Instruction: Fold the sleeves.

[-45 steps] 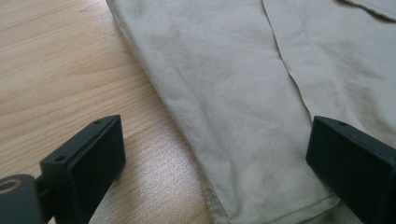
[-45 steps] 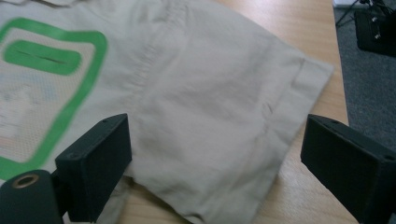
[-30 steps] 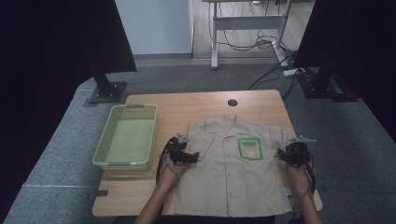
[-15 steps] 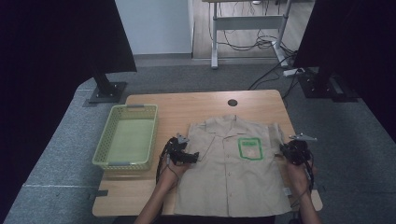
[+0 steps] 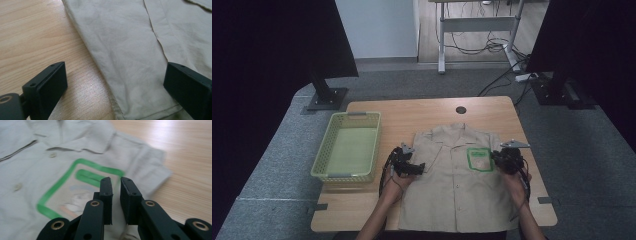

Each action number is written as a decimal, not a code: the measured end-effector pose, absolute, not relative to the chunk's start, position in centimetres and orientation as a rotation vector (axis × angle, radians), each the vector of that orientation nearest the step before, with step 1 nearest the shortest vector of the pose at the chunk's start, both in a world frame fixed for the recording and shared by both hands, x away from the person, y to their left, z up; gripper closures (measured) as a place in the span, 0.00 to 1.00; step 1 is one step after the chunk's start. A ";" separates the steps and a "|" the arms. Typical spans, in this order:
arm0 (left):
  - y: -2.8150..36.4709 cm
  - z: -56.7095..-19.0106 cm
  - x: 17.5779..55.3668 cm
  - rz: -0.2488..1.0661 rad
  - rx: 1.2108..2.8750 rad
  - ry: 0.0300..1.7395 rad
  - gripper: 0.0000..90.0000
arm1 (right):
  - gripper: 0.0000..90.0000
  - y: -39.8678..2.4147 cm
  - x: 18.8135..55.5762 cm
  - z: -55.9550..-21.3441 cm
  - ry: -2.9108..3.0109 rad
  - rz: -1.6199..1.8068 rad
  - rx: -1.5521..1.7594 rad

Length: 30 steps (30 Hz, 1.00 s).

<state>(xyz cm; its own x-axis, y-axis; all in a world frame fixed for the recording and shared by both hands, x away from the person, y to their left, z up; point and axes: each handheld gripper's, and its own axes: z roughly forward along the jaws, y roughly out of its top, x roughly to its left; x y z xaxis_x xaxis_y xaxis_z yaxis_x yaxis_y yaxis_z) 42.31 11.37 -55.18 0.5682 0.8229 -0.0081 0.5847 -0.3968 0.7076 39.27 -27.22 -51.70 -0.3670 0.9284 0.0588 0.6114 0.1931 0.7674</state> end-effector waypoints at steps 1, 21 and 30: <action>11.4 -55.2 42.3 0.454 2.126 1.120 0.05 | 0.88 -26.6 39.4 -52.0 2.077 1.012 1.429; 11.4 -55.2 42.3 0.455 2.126 1.120 0.06 | 0.38 -29.7 41.1 -51.8 1.956 0.976 1.516; 11.4 -55.2 42.3 0.455 2.126 1.120 0.06 | 0.52 -30.6 42.3 -54.3 1.995 0.932 1.568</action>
